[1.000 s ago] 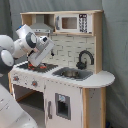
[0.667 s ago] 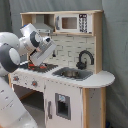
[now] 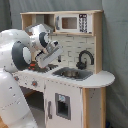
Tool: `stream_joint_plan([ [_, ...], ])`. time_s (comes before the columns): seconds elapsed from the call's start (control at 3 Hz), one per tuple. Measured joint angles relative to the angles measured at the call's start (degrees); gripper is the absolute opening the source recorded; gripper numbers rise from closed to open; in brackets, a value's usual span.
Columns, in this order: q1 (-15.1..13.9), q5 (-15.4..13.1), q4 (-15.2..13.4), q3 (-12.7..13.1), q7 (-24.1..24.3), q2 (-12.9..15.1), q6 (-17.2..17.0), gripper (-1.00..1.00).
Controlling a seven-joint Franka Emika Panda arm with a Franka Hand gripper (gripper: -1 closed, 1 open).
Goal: Play with the kitchen
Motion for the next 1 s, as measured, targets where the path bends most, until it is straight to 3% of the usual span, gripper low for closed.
stream_joint_plan([
  [0.33,0.0,0.0,0.0,-2.18,-2.83,1.26,-4.47,1.0],
  [0.67,-0.93,-0.5,0.0,-3.55,-4.73,5.02,-8.05,1.0],
  [1.0,-0.93,-0.71,3.25,-2.69,-4.31,9.64,-8.05,1.0],
])
